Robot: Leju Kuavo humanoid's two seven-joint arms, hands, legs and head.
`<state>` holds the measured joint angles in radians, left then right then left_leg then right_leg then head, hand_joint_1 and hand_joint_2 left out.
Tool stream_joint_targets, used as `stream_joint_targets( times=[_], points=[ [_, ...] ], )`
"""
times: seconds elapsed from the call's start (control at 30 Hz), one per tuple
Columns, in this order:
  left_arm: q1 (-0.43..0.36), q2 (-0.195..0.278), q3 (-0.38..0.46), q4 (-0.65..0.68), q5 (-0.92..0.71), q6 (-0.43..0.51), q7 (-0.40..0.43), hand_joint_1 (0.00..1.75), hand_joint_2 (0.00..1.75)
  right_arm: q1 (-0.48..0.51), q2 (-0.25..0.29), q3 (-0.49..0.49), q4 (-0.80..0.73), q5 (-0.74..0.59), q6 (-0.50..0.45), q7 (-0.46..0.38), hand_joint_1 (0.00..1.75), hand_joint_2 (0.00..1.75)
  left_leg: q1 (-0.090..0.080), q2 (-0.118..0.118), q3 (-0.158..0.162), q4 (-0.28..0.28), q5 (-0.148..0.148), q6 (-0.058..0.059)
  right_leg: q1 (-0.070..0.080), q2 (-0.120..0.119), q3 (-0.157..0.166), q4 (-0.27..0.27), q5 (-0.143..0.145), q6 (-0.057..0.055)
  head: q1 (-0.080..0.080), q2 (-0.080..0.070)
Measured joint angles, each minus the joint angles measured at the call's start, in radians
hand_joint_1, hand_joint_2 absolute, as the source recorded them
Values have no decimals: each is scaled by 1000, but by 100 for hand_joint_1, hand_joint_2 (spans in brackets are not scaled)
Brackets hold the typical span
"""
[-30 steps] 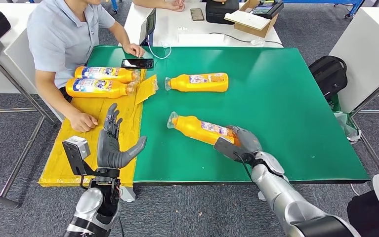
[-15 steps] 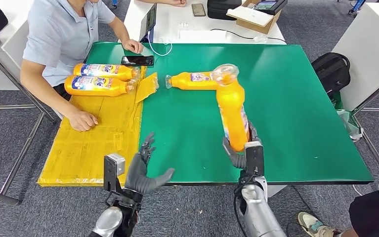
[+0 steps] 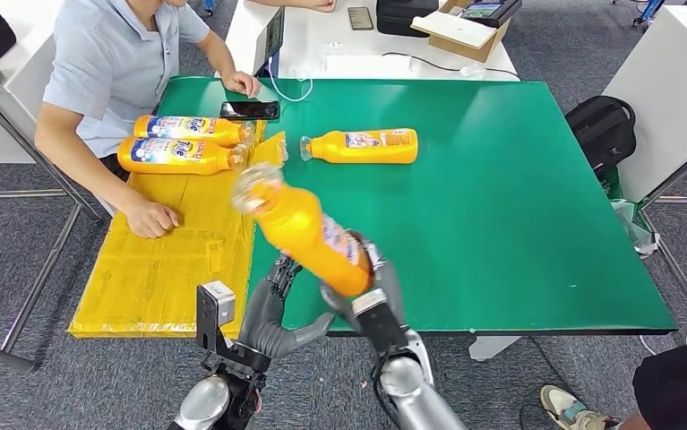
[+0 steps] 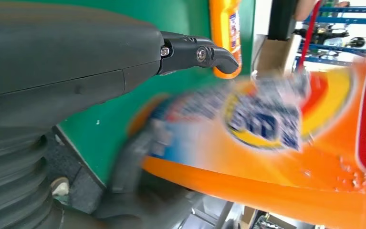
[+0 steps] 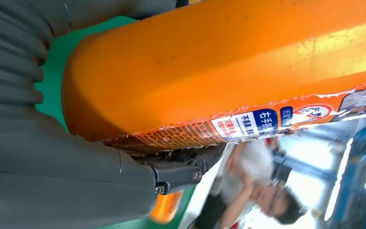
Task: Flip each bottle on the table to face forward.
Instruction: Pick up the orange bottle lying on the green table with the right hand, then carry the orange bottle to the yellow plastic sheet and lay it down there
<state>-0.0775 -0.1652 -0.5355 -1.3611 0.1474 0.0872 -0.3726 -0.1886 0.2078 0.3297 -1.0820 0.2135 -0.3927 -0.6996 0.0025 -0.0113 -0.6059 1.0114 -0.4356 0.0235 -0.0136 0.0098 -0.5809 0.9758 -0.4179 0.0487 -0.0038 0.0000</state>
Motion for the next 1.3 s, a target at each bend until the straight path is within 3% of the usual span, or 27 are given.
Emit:
stream_joint_targets(
  times=[0.27, 0.47, 0.5, 0.57, 0.6, 0.63, 0.7, 0.73, 0.77, 0.9, 1.07, 1.3],
  points=[
    [-4, 3, -4, -28, 47, 2, -32, 0, 175, -13, 11, 158, 45, 2, 3, -1, 175, 175, 0, 0, 0, 0, 0, 0, 0, 0, 0, 0, 0, 0, 0, 0],
    [13, 9, 15, -51, 137, -7, -47, 0, 175, -37, 16, 220, 96, 1, 8, -1, 175, 175, 0, 1, 0, 0, 0, 0, 0, 0, 0, 0, 0, 0, 0, 0],
    [18, 10, 21, -55, 153, -10, -50, 23, 175, -42, 17, 229, 106, 1, 9, -1, 175, 175, 0, 1, 0, 0, 0, 0, 0, 0, 0, 0, 0, 0, 0, 0],
    [29, 11, 32, -62, 178, -15, -53, 110, 175, -52, 19, 245, 127, 1, 12, -1, 171, 175, 0, 1, 0, 0, 0, 0, 0, 0, 0, 0, 0, 0, 0, 0],
    [34, 11, 37, -65, 190, -16, -53, 154, 175, -57, 20, 253, 137, 1, 14, -1, 160, 175, 0, 1, 0, 0, 0, 0, 0, 0, -1, 0, 0, 0, 0, 0],
    [39, 11, 42, -67, 200, -17, -53, 175, 175, -62, 21, 259, 148, 1, 15, -1, 116, 175, 0, 1, 0, 0, 0, 0, 0, 0, -1, 0, 0, 0, 0, 0],
    [46, 11, 50, -71, 215, -19, -51, 175, 175, -70, 22, 271, 166, 2, 19, -1, 32, 175, 0, 1, 0, 0, 0, 0, 0, 0, -1, 0, 0, 0, 0, 0],
    [48, 11, 54, -73, 219, -20, -50, 175, 175, -73, 22, 276, 173, 3, 20, -1, 0, 175, 0, 1, 0, 0, 0, 0, 0, 0, -1, 0, 0, 0, 0, 0],
    [48, 11, 58, -74, 223, -21, -49, 175, 175, -73, 22, 281, 180, 3, 22, -1, 0, 175, 0, 1, 0, 0, 0, 0, 0, 0, -1, 0, 0, 0, 0, 0],
    [49, 12, 69, -77, 247, -31, -38, 175, 175, -72, 23, 291, 203, 6, 14, 0, 0, 0, 0, 1, 0, 0, 0, 0, 0, 0, -1, 0, 0, 0, 0, 0],
    [46, 13, 93, -77, 315, -16, -13, 175, 175, -62, 21, 307, 213, 26, -38, 2, 0, 0, 0, 1, 0, 0, 0, 0, 0, 0, -1, 0, 0, 0, 0, 0],
    [-20, 21, 200, -60, 192, 140, -37, 175, 175, -16, 5, 367, 165, -17, -104, 1, 0, 0, 0, 1, 0, 0, 0, 0, 0, 0, -1, 0, 0, 0, 0, 0]
  ],
)
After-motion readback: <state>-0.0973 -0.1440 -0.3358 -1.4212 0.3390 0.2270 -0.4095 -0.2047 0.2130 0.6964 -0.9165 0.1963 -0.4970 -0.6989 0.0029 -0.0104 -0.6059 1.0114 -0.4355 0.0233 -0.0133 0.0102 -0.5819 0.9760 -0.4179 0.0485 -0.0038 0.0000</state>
